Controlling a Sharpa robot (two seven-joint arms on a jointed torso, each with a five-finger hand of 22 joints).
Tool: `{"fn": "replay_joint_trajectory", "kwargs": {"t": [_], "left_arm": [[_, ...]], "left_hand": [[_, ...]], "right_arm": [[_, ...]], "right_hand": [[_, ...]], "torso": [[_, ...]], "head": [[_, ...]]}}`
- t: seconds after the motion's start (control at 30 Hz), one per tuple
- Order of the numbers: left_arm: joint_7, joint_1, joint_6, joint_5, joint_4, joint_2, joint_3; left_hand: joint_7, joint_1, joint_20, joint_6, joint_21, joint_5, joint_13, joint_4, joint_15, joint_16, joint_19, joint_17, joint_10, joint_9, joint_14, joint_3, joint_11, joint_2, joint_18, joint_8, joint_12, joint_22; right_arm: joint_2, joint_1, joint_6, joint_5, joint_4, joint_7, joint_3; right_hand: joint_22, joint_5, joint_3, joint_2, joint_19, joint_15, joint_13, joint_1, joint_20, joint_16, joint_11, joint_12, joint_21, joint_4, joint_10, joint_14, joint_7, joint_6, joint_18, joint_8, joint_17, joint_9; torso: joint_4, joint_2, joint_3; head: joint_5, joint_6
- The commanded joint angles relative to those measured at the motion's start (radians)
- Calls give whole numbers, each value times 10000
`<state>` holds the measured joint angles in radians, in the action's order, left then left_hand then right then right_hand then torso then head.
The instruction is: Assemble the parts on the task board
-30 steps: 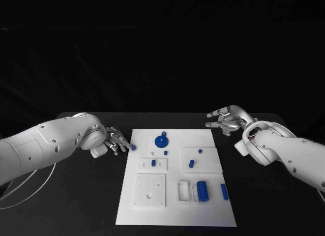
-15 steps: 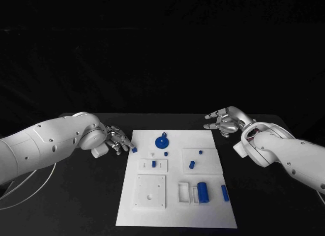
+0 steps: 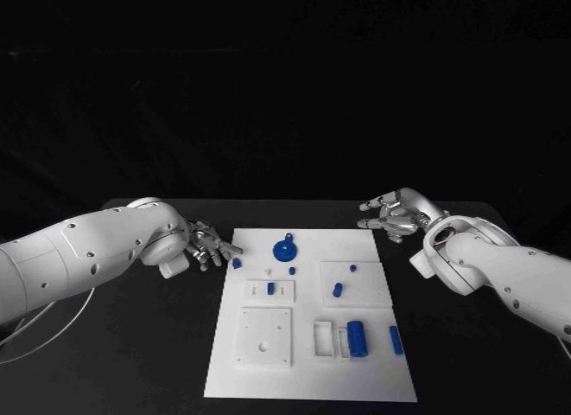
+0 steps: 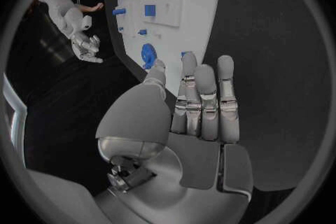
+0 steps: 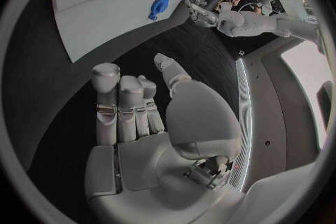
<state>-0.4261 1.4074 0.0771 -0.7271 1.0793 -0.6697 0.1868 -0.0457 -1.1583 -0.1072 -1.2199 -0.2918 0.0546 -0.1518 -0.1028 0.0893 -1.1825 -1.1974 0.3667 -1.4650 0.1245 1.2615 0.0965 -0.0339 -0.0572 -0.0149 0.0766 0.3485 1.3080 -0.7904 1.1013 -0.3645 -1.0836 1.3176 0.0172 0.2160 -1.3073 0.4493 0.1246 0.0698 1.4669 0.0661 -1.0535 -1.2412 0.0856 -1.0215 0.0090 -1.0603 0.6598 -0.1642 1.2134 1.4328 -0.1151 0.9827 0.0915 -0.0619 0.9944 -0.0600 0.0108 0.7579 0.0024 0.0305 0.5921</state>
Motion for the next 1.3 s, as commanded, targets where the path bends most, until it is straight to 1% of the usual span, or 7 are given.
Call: {"fn": "replay_joint_trajectory", "kwargs": {"t": [0.03, 0.17, 0.23, 0.27, 0.53, 0.83, 1.3], "left_arm": [[-538, 21, -540, -1559, 57, 76, -7], [-868, 27, -532, -2045, 56, 180, -6], [-980, 29, -487, -2232, 58, 215, -5], [-1045, 30, -444, -2372, 59, 234, -5], [-1248, 31, -208, -2991, 2, 348, 7], [-1186, 23, 68, -3113, -160, 633, 59], [-983, -18, 459, -2839, -284, 922, 126]], "left_hand": [[13, 118, -17, 76, 91, -65, -3, -290, -6, 61, -92, -18, -124, -27, 74, 249, -1, -292, 149, 6, 13, 81], [7, 119, -14, 111, 186, -62, 11, -1175, -13, 94, -134, -10, -138, -80, 88, 226, 8, -734, 149, 34, -37, 97], [5, 135, -12, 116, 201, -60, 12, -1313, -14, 98, -138, -7, -139, -87, 86, 225, 11, -805, 149, 37, -43, 101], [10, -114, -7, 104, 309, -62, 12, -1792, -17, 114, -186, 19, -153, -125, 88, 159, 12, -938, 149, 87, -76, 136], [65, -291, -3, -9, 412, -52, -31, -1484, -10, 118, -232, 45, -131, -67, 84, 118, -4, -697, 149, 313, -42, 171], [-29, -339, 24, 289, 494, -55, -35, -1308, -46, 149, -224, 51, -35, -156, 47, 133, 47, -671, 149, 227, -59, 179], [-59, -365, 45, 371, 550, -56, -48, -1190, -64, 146, -202, 81, 9, -254, 5, 137, 67, -630, 149, 204, -40, 190]], "right_arm": [[6, -9, 135, -177, 22, -87, 6], [11, -10, 144, -182, 24, -81, 6], [12, -10, 149, -184, 20, -78, 6], [12, -11, 153, -184, 18, -76, 6], [11, -13, 166, -185, 8, -68, 5], [41, -31, 171, -186, 0, -71, 5], [48, -49, 172, -186, -3, -76, 5]], "right_hand": [[-775, 37, -43, 2, 307, 19, -11, 78, 3, 31, -47, -10, 37, -9, -47, 56, -17, 65, 106, 9, 16, -13], [-772, 40, -71, 8, 304, 16, 2, 74, 1, 41, -47, 5, 25, 0, -58, 50, -18, 26, 107, 13, 8, -10], [-772, 40, -71, 8, 304, 16, 2, 74, 1, 41, -47, 5, 25, 0, -58, 50, -18, 26, 107, 13, 8, -10], [-772, 40, -71, 8, 304, 16, 2, 74, 1, 41, -47, 5, 25, 0, -58, 50, -18, 26, 107, 13, 8, -10], [-772, 40, -71, 8, 304, 16, 2, 74, 1, 41, -47, 5, 25, 0, -58, 50, -18, 26, 107, 13, 8, -10], [-772, 40, -71, 8, 304, 16, 2, 74, 1, 41, -47, 5, 25, 0, -58, 50, -18, 26, 107, 13, 8, -10], [-772, 40, -71, 8, 304, 16, 2, 74, 1, 41, -47, 5, 25, 0, -58, 50, -18, 26, 107, 13, 8, -10]], "torso": [[-7, 8, -7], [-29, 10, 9], [-30, 12, 9], [-32, 13, 10], [-15, 10, 14], [-35, 16, 6], [-10, 3, 6]], "head": [[25, -2], [39, 14], [29, 19], [25, 21], [6, 33], [-8, 52], [-79, 82]]}}
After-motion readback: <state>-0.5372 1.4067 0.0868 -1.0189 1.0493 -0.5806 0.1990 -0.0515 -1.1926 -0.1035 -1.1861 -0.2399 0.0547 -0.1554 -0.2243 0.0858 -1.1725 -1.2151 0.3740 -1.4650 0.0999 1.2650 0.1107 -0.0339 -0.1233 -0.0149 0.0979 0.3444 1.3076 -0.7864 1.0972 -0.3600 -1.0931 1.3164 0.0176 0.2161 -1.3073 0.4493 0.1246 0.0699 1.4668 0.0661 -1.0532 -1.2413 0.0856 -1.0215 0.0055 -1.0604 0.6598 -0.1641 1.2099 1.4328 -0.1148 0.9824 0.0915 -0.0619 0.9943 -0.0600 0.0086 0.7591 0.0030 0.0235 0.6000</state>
